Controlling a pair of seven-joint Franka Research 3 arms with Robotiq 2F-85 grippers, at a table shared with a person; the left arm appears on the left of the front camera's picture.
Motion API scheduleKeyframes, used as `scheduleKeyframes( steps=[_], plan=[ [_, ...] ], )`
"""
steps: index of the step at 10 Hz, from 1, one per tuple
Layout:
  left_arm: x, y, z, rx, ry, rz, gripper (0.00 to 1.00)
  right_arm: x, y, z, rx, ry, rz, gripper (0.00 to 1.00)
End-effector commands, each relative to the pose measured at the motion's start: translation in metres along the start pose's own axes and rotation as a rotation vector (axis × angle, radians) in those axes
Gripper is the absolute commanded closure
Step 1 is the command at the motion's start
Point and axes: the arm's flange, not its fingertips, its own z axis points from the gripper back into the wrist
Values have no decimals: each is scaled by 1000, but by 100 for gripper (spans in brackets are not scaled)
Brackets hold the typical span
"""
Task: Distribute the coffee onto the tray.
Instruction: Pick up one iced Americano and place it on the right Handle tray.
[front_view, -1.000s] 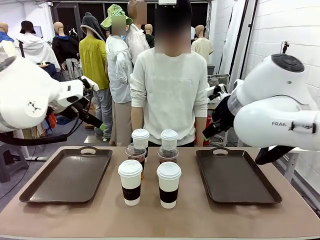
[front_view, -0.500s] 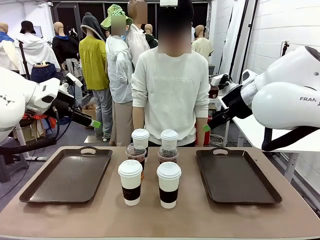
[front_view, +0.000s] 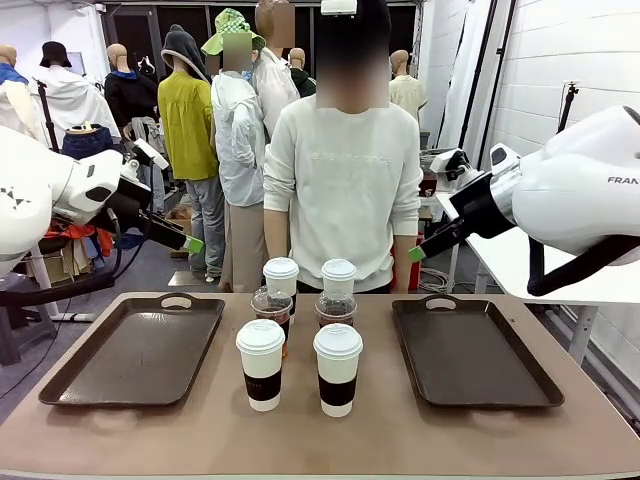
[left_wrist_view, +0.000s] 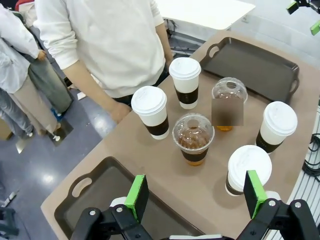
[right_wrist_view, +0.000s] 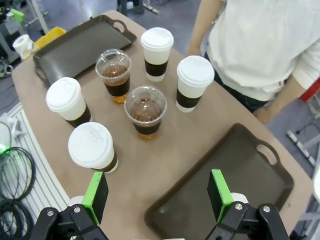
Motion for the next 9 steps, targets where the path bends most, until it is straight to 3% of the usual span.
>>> scheduleKeyframes(
  steps=[1,4,5,6,9],
  plan=[
    [-20,-18,-5,65,39,31,0,-23,-1,-9,72,-24,13,0],
    [-20,-17,-12,129,102,54,0,-20,-1,-9,54,2,0,0],
    [0,-2,-8,39,38,22,0,-22,5,-8,-28,25,-2,0],
    [0,-2,-8,39,38,22,0,-6,-6,-4,53,-6,-6,0],
    [0,-2,-8,39,38,22,0,-6,-6,-4,53,-6,-6,0]
  ],
)
